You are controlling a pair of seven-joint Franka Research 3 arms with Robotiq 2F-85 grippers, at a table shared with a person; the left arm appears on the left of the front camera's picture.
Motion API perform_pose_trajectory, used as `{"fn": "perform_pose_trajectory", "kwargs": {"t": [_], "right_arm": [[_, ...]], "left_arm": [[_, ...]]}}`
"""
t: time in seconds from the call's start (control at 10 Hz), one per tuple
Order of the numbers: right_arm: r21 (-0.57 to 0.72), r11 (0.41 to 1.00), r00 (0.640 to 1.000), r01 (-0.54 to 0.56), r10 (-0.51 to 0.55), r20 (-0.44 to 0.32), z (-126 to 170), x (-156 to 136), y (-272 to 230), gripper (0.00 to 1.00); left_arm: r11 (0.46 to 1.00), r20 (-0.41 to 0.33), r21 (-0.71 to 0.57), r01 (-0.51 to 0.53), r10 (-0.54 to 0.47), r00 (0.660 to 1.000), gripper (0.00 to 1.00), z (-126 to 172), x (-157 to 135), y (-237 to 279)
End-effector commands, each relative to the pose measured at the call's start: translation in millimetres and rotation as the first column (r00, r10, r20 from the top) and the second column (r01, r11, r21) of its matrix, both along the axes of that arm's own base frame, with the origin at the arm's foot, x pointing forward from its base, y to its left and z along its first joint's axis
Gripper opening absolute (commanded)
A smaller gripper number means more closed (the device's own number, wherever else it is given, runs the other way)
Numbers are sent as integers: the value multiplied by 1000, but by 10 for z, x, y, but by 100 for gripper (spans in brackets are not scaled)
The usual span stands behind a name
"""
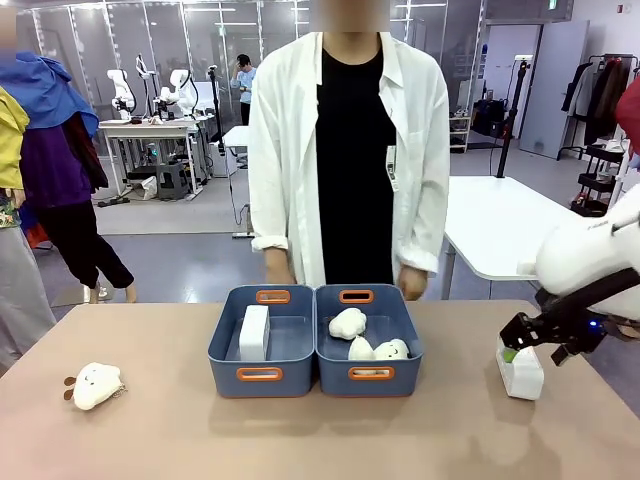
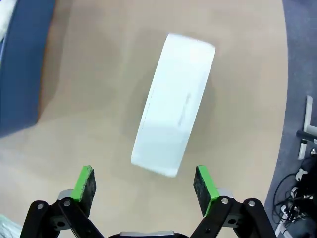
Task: Sort the digital clocks into the basket.
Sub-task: Pick up the Digital clock from the table and place it into the empty Plastic storage basket.
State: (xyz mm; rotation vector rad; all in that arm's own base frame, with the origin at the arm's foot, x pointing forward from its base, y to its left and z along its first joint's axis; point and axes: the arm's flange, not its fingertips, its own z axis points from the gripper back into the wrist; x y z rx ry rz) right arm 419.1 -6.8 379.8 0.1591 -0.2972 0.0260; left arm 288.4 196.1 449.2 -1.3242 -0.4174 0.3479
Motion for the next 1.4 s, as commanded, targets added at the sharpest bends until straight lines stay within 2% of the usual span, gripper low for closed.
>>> {"fn": "perform_pose_trajectory", "kwargs": {"t": [0.0,0.3,0.9,1.1,1.3], "right_arm": [[-46,991,992,123,-121,34,-110,175,107,100],[-51,988,989,147,-145,33,-270,379,92,100],[-58,994,995,97,-97,2,-480,458,119,100],[-67,993,995,94,-96,-28,-524,486,112,80],[-71,992,994,105,-107,-22,-558,491,90,60]], "left_arm": [[1000,0,-8,10,-10,1000,100,30,-45,9],[1000,0,-8,10,-10,1000,100,30,-45,9],[1000,0,-8,10,-10,1000,100,30,-45,9],[1000,0,-8,10,-10,1000,100,30,-45,9],[1000,0,-8,10,-10,1000,100,30,-45,9]]}}
